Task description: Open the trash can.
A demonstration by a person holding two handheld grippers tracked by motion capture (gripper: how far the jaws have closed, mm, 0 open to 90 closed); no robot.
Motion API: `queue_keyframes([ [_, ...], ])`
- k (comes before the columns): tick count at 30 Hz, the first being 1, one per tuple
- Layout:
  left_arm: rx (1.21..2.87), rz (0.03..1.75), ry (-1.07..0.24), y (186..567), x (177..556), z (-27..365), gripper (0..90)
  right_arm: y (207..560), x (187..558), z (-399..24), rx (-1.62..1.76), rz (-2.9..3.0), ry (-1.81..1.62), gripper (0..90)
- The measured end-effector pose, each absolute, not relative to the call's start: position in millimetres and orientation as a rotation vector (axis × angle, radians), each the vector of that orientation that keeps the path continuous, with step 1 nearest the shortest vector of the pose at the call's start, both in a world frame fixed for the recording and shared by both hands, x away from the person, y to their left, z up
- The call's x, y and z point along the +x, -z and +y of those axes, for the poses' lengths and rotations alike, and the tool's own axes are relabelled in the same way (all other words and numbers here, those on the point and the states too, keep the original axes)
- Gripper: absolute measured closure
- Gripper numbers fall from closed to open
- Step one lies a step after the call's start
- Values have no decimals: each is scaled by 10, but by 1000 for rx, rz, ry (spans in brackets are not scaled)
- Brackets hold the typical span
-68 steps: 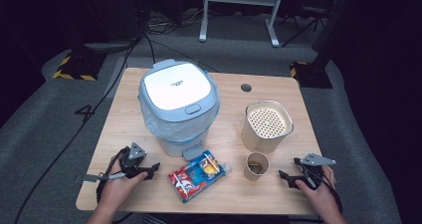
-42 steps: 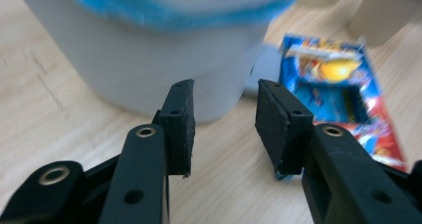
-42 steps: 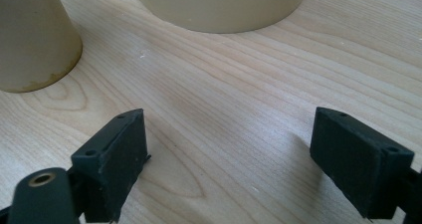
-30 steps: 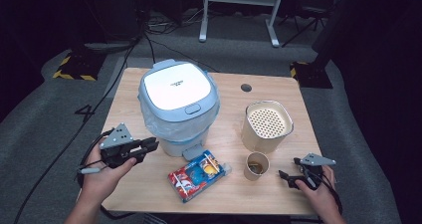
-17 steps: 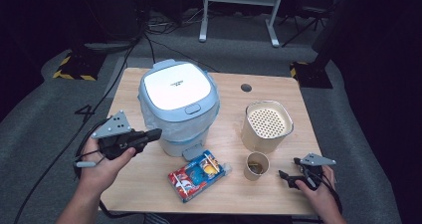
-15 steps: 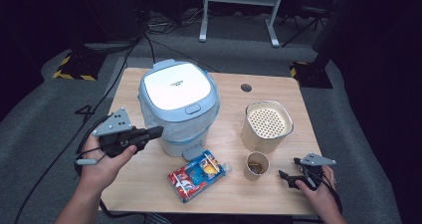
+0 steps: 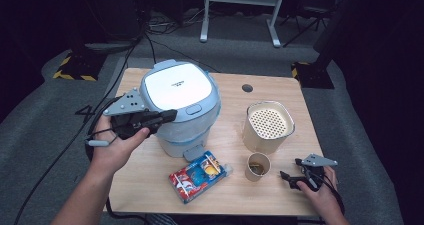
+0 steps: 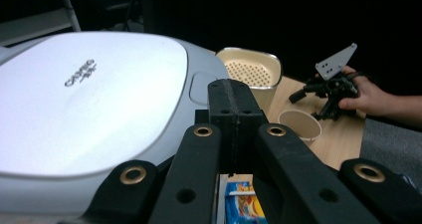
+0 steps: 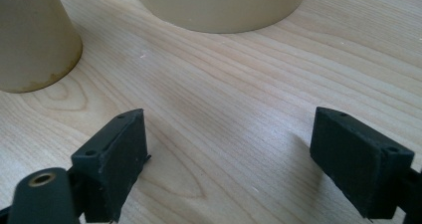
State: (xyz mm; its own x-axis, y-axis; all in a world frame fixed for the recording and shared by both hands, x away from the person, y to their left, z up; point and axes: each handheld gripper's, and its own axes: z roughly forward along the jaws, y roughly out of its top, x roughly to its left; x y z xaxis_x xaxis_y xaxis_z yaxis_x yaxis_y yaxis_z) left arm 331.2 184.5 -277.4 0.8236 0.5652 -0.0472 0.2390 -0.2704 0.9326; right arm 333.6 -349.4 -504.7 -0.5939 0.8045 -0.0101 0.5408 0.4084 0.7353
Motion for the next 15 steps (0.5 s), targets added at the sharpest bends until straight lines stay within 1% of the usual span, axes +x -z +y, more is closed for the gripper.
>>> queue_keyframes([
  [9, 1815, 634, -355, 2777, 3427, 1695, 900, 5047, 3336, -3495, 1158, 2307, -1005, 151],
  [15, 1820, 657, -370, 2814, 3517, 1582, 900, 5047, 3335, -3494, 1158, 2307, -1005, 151],
])
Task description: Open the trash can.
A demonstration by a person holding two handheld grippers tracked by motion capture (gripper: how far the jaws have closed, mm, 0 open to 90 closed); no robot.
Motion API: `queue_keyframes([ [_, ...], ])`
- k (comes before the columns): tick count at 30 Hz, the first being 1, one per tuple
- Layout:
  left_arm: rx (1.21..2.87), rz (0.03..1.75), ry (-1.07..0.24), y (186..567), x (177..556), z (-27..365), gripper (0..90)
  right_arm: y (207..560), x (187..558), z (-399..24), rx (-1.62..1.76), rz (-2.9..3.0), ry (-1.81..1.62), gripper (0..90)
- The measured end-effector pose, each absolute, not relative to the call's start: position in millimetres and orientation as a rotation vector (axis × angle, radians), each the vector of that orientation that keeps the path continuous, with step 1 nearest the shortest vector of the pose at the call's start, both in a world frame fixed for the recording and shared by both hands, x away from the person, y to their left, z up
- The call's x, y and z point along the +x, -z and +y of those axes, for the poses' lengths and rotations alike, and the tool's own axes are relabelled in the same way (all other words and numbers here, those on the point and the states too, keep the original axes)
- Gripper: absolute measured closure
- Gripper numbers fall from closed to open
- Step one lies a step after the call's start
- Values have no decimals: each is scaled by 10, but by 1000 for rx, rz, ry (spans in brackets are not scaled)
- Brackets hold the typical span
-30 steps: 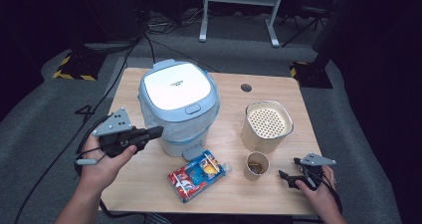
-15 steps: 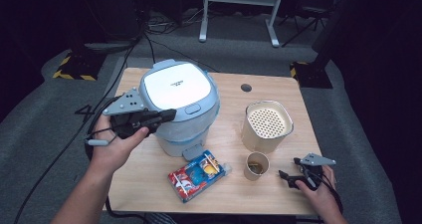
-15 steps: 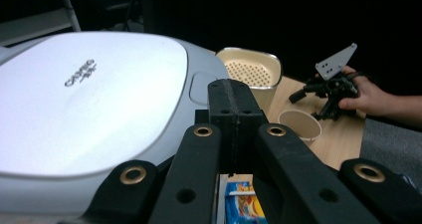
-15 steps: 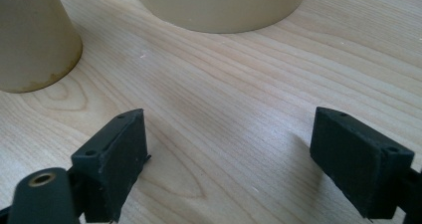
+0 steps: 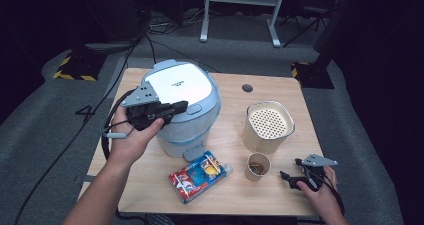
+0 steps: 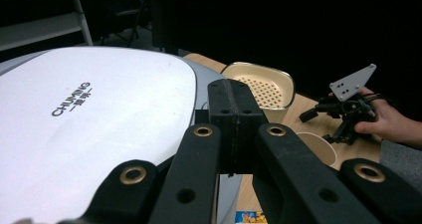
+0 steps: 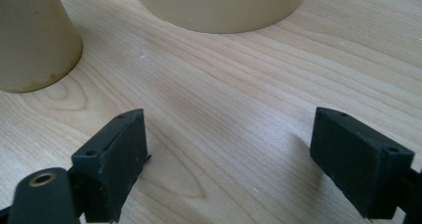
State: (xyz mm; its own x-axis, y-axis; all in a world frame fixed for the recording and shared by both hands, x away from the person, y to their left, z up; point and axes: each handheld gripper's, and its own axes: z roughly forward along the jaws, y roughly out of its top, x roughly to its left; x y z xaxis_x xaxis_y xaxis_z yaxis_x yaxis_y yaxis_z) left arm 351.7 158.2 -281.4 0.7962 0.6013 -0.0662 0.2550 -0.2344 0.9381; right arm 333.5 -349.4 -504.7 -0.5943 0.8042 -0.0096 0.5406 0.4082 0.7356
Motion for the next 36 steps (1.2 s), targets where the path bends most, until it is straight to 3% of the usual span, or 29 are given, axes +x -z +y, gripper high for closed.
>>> queue_keyframes([
  [36, 1970, 676, -503, 2863, 3572, 1266, 900, 5047, 3335, -3494, 1157, 2307, -1005, 151],
])
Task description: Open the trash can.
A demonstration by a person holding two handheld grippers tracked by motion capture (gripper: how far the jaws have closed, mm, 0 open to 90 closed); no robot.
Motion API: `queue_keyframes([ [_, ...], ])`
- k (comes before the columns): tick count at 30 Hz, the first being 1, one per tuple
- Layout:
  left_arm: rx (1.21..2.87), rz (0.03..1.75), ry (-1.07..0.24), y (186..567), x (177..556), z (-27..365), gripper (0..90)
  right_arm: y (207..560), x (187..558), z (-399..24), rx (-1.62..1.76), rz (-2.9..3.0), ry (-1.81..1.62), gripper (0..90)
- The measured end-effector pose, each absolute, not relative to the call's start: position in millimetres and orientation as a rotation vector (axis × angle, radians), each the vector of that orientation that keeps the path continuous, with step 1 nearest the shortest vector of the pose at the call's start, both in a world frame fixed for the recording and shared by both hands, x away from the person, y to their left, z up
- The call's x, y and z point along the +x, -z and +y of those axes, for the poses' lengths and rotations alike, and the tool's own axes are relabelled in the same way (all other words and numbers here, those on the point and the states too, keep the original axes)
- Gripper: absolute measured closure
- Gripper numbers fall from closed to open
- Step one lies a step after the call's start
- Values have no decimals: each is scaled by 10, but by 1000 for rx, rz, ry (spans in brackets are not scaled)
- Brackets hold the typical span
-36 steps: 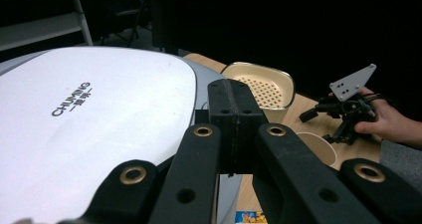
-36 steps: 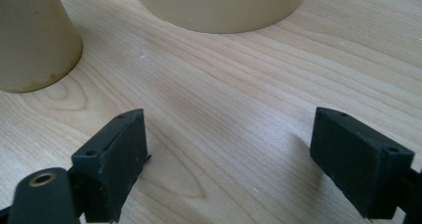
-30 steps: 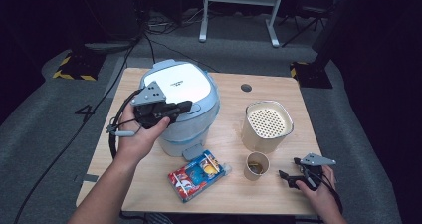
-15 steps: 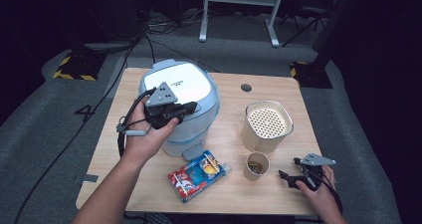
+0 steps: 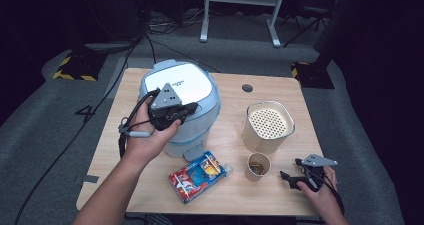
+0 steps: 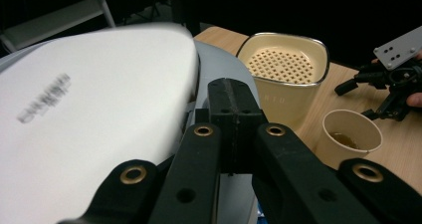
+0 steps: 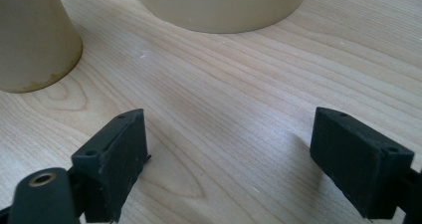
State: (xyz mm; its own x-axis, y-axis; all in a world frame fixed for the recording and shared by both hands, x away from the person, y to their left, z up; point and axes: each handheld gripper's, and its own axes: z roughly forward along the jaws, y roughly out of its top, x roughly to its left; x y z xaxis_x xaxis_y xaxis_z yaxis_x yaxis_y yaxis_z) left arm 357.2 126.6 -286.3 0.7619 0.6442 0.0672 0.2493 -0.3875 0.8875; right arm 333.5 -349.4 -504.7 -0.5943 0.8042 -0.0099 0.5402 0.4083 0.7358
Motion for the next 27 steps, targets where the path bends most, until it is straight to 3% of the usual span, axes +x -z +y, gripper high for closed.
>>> queue_keyframes([
  [11, 1920, 677, -453, 2893, 3614, 1338, 900, 5047, 3335, -3494, 1158, 2306, -1005, 151],
  [12, 1905, 677, -455, 2900, 3627, 1351, 872, 5047, 3336, -3494, 1158, 2307, -1005, 151],
  [13, 1905, 677, -455, 2900, 3627, 1351, 777, 5047, 3336, -3494, 1157, 2307, -1005, 151],
  [18, 1836, 630, -417, 2903, 3596, 1353, 509, 5047, 3335, -3494, 1158, 2307, -1005, 151],
  [27, 1853, 586, -425, 2861, 3301, 1369, 443, 5047, 3335, -3494, 1158, 2307, -1005, 151],
])
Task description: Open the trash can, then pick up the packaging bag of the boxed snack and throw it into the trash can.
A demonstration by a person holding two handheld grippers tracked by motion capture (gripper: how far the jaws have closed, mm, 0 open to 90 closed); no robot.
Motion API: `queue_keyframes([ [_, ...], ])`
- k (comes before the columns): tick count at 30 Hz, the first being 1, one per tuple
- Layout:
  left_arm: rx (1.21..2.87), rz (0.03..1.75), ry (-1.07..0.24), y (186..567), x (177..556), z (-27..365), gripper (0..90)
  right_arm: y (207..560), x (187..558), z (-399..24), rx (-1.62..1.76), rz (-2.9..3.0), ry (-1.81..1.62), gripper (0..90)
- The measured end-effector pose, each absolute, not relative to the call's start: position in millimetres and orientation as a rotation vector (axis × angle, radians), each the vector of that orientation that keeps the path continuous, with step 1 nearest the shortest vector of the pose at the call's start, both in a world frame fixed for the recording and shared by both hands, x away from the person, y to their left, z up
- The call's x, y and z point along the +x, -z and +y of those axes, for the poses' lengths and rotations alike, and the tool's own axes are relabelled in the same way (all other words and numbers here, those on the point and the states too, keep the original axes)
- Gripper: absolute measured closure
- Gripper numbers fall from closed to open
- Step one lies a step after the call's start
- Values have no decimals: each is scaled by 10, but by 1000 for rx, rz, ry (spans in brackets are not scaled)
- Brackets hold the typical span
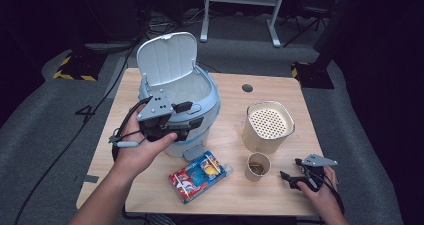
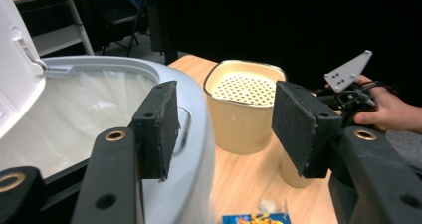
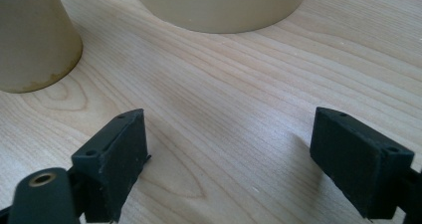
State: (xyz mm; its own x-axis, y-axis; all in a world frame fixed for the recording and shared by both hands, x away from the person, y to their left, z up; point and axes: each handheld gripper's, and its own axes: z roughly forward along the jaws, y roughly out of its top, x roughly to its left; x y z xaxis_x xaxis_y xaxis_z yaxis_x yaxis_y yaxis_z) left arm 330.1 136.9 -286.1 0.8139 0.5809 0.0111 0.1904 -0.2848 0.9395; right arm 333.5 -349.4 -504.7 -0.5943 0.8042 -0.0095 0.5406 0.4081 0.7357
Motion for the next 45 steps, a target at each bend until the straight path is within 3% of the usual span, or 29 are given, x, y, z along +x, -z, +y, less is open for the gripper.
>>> queue_keyframes([
  [18, 1876, 598, -348, 3469, 2947, 1499, 463, 5047, 3336, -3495, 1157, 2307, -1005, 151],
  [29, 1921, 697, -237, 4178, 3069, 1491, 494, 5047, 3336, -3494, 1157, 2307, -1005, 151],
  [45, 2051, 853, -97, 4721, 3310, 1514, 530, 5047, 3336, -3495, 1158, 2307, -1006, 151],
])
